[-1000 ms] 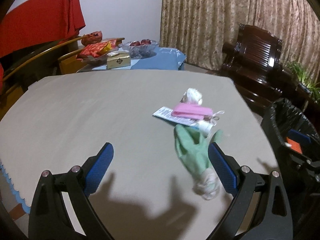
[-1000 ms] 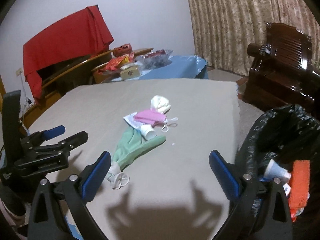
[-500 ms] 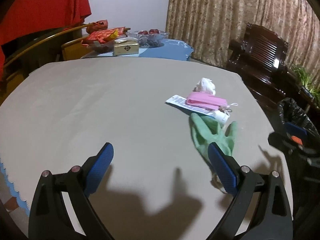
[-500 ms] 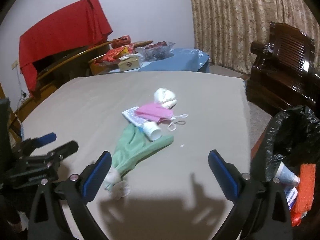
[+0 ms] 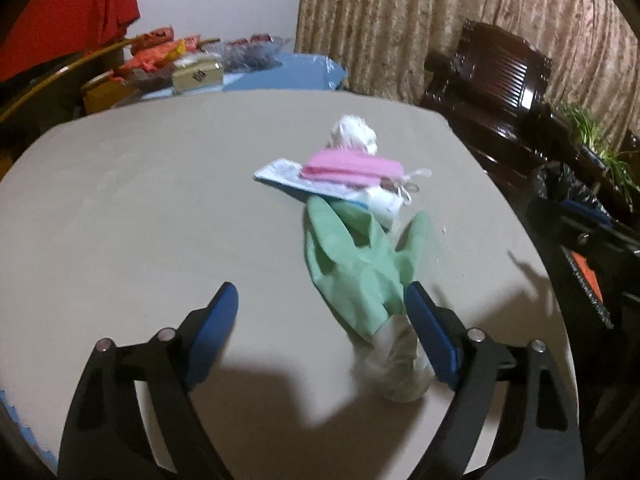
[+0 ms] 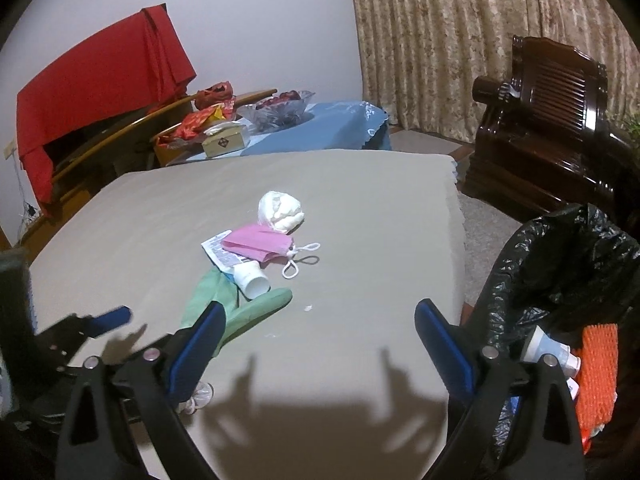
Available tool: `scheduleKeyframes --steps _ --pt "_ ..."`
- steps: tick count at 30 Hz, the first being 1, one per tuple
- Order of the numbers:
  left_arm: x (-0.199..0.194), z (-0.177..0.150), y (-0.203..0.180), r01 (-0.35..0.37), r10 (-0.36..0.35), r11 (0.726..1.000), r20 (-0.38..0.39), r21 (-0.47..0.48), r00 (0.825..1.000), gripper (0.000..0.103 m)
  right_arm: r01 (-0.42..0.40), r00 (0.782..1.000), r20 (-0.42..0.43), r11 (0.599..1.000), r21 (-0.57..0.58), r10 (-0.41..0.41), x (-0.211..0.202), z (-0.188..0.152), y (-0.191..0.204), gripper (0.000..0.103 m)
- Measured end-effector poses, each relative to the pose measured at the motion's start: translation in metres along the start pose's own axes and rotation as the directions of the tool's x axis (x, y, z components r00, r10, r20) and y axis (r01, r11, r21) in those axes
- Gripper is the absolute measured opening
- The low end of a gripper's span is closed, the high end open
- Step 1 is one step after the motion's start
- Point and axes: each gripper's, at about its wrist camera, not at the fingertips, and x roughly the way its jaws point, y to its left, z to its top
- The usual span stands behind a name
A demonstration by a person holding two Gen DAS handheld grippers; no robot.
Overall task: Collect trash
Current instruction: 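Grasp the green glove cuff with the left tool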
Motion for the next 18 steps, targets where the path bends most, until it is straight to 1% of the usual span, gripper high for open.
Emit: scheduleKeyframes --steps 3,6,8,9,11,13,18 --pt "0.009 0.000 -0.002 0.017 -0.017 1.000 -0.011 -0.014 1.000 0.082 -0.001 1.000 -0.005 1.000 0.001 0.001 0.002 -0.001 -0.001 0.093" --pt "0.015 0.000 -0.003 0.048 -0.048 0.999 -0.029 -0.019 0.998 0.075 -0.002 1.000 -0.006 1.000 0.004 0.002 0.004 -0.001 -0.001 0.093" --pt "0.020 0.000 -0.005 0.086 -0.087 0.996 -0.043 -0.025 0.995 0.065 -0.002 1.000 -0.007 1.000 0.003 0.002 0.003 -0.002 -0.002 0.093" --pt "0.021 -0.001 -0.007 0.105 -0.107 0.994 -0.048 -0.028 0.993 0.062 -0.002 1.000 -0.007 1.000 0.003 0.002 0.003 -0.002 -0.002 0.093" --pt "0.022 0.000 -0.009 0.148 -0.150 0.988 -0.055 -0.035 0.987 0.050 -0.002 1.000 -0.009 1.000 0.003 0.002 0.003 -0.002 0.000 0.093" --pt "0.024 0.000 -0.012 0.194 -0.196 0.980 -0.061 -0.039 0.979 0.040 -0.002 1.000 -0.010 1.000 0.002 0.002 0.004 -0.002 0.000 0.093" --pt "0.019 0.002 -0.013 0.212 -0.214 0.976 -0.041 -0.046 0.976 0.027 -0.002 1.000 -0.009 1.000 -0.003 0.002 0.004 -0.002 0.000 0.093"
